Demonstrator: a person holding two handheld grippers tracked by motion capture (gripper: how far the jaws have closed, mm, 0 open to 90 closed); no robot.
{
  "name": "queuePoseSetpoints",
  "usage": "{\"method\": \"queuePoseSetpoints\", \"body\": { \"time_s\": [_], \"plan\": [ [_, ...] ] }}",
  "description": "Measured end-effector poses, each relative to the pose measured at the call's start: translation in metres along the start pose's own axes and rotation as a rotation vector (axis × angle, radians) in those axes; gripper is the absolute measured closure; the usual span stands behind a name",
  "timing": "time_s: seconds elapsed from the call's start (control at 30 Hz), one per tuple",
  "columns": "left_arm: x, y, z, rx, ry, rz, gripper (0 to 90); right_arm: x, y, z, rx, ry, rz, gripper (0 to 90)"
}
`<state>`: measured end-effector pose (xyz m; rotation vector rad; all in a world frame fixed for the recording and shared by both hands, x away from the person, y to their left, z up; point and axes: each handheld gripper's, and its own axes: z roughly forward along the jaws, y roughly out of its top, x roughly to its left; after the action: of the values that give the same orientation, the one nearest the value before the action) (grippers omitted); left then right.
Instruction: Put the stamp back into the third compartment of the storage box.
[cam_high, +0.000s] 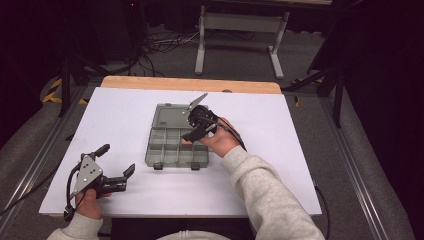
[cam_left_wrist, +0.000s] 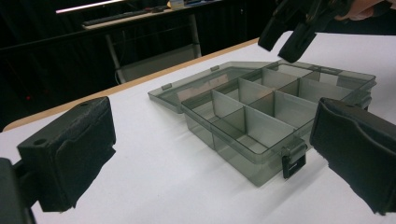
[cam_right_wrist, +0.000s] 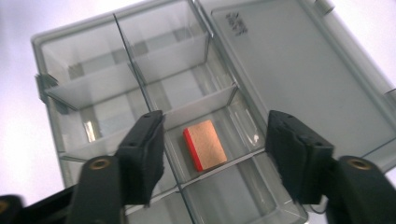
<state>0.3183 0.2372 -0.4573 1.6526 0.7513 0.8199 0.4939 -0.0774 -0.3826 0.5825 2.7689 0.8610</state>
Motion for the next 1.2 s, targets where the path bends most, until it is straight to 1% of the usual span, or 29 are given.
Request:
{"method": "queuePoseSetpoints", "body": {
  "time_s": [0.1,0.2,0.37,0.4,0.43,0.47,0.5,0.57,0.6,0.7,0.73,0.8,0.83,1.0,1.1,1.13,1.2],
  "plan": [
    [0.001,0.0,0.0,0.001,0.0,-0.002,1.2,0.002,0.0,-0.009,-0.035,-0.008,-0.001,28.7],
    [0.0,0.0,0.0,-0.002,0.003,-0.002,1.2,0.006,-0.001,-0.018,-0.067,-0.008,-0.001,24.4],
    [0.0,0.0,0.0,-0.001,0.004,-0.001,1.2,0.014,-0.003,-0.032,-0.11,-0.001,-0.02,19.0],
    [0.0,0.0,0.0,-0.001,0.004,-0.001,1.2,0.014,-0.003,-0.032,-0.11,-0.001,-0.02,19.0],
    [0.0,0.0,0.0,0.001,0.004,-0.001,1.2,0.017,-0.004,-0.037,-0.132,-0.002,-0.018,16.6],
    [0.0,0.0,0.0,0.001,0.004,-0.001,1.2,0.018,-0.005,-0.04,-0.142,-0.002,-0.024,15.6],
    [0.0,0.0,0.0,0.0,0.004,-0.001,1.2,0.018,-0.005,-0.04,-0.142,-0.002,-0.024,15.6],
    [0.0,0.0,0.0,-0.001,0.004,-0.002,1.2,0.022,-0.006,-0.047,-0.165,0.003,-0.031,11.5],
    [0.0,0.0,0.0,-0.001,0.004,-0.002,1.2,0.023,-0.007,-0.049,-0.168,0.005,-0.039,10.4],
    [0.0,0.0,0.0,0.0,0.003,-0.001,1.2,0.025,-0.008,-0.053,-0.172,0.009,-0.043,8.7],
    [0.0,0.0,0.0,0.0,0.003,-0.001,1.2,0.028,-0.011,-0.056,-0.184,0.008,-0.047,6.9],
    [0.0,0.0,0.0,0.001,0.003,0.0,1.2,0.029,-0.012,-0.058,-0.189,0.005,-0.047,6.2],
    [0.0,0.0,0.0,0.001,0.004,0.0,1.2,0.031,-0.015,-0.061,-0.202,-0.002,-0.054,4.5],
    [-0.001,0.0,0.0,0.001,0.004,-0.002,1.2,0.037,-0.023,-0.07,-0.237,-0.011,-0.053,1.8],
    [-0.001,0.0,0.0,0.002,0.004,0.0,1.2,0.04,-0.029,-0.075,-0.263,-0.013,-0.048,1.1],
    [-0.001,0.0,0.0,0.002,0.004,0.0,1.2,0.04,-0.029,-0.075,-0.263,-0.013,-0.048,1.1],
    [-0.001,0.001,0.0,0.002,0.004,0.001,1.2,0.043,-0.034,-0.079,-0.286,-0.016,-0.048,1.0]
  ]
}}
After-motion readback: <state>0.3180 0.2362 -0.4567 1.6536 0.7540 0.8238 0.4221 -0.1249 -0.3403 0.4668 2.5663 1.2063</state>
